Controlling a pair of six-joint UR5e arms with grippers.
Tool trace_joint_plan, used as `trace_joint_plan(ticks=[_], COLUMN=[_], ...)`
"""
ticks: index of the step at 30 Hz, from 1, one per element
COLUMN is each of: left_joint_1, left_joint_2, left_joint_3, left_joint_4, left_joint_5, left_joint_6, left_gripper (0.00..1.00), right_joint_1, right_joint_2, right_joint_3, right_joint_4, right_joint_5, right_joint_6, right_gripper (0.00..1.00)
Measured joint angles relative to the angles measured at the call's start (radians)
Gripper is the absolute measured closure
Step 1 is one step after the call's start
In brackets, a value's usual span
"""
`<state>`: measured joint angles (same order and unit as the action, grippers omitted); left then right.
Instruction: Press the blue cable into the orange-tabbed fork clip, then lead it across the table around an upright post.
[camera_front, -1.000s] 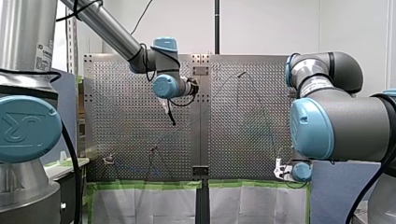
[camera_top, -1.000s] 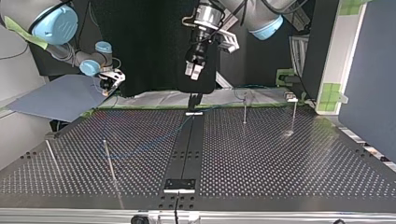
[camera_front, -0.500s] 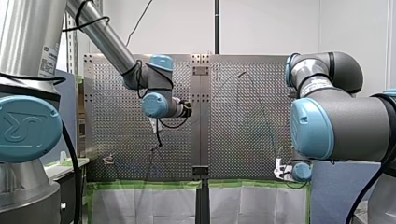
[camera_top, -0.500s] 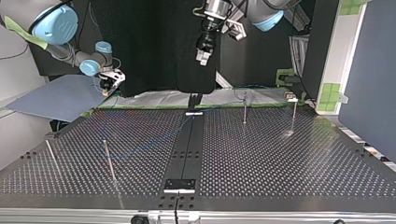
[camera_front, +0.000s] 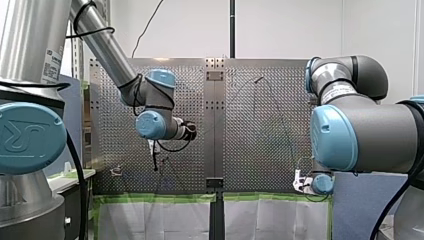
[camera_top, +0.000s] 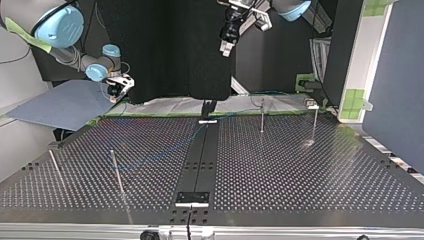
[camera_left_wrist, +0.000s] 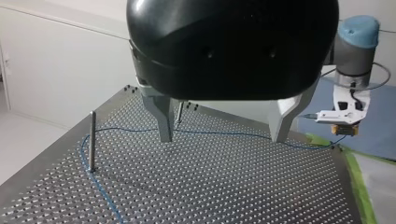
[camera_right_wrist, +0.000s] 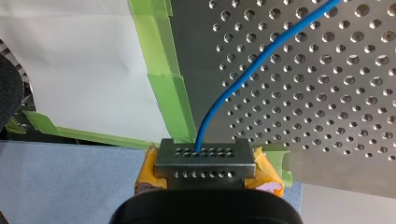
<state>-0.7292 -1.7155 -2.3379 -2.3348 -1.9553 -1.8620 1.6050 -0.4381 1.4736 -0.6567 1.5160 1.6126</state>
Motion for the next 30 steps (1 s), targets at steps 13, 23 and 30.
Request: trace_joint_plan(ticks=[13,23,30], left_joint_1=[0.010,0.038,0.072], left_joint_2=[0.000,-0.001,-0.002], left_joint_3=[-0.053,-0.052,-0.052], left_joint_4=[0.101,0.157,0.145], left_joint_5=[0.014,0.050,0.049], left_joint_6=[0.065,0.072,0.088], left_gripper=[0.00,0.00,0.00], right_joint_1=[0.002,0.003,0.003], right_joint_2=[0.000,0.000,0.000], right_joint_3=[0.000,0.000,0.000], right_joint_4=[0.000,0.000,0.000], right_joint_5=[-0.004,-0.005,-0.005], right_joint_6=[0.000,0.000,0.000], right_gripper=[1.00,1.00,1.00])
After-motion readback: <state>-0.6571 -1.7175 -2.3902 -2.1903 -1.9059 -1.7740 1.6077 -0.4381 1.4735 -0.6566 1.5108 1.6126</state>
